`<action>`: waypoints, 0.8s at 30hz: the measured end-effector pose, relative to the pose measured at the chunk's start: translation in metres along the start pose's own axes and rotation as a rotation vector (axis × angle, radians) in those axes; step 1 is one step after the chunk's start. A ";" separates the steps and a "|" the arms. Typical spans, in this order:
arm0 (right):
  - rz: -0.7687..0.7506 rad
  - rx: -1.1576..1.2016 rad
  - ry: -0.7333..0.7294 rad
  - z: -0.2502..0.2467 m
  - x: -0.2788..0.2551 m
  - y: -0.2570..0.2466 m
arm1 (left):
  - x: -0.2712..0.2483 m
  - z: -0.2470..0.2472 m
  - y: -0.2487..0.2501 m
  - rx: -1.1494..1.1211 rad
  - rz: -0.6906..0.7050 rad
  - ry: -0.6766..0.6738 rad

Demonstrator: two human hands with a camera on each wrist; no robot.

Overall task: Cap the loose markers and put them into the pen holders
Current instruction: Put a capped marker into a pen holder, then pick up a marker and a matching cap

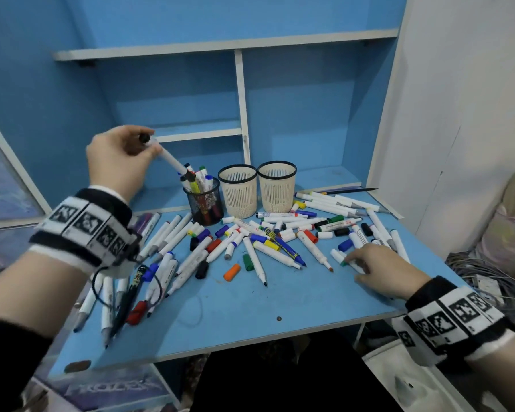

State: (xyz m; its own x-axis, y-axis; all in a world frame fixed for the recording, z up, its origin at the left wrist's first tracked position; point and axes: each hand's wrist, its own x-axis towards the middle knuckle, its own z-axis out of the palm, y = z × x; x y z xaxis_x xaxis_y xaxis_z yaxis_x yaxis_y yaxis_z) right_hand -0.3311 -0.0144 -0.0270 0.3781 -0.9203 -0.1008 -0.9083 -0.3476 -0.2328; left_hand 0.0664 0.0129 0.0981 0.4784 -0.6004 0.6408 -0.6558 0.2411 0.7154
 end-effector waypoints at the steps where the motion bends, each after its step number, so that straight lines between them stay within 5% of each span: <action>1: -0.007 -0.025 -0.032 -0.001 0.000 0.000 | 0.010 0.004 0.000 0.020 0.004 0.003; 10: 0.015 -0.054 -0.133 -0.008 0.006 -0.001 | 0.047 0.045 -0.010 0.182 -0.004 -0.121; 18: 0.040 0.555 0.328 -0.012 0.004 -0.007 | 0.046 0.080 -0.037 0.256 -0.063 -0.237; 24: -0.017 1.039 0.465 -0.015 -0.006 -0.022 | 0.040 0.096 -0.052 0.510 -0.081 -0.330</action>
State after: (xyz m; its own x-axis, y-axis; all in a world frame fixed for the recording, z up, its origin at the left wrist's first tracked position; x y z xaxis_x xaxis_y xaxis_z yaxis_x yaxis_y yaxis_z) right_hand -0.3161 -0.0040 -0.0066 0.0892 -0.9695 0.2284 -0.2333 -0.2433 -0.9415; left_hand 0.0633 -0.0969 0.0597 0.3860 -0.8255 0.4118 -0.8608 -0.1617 0.4826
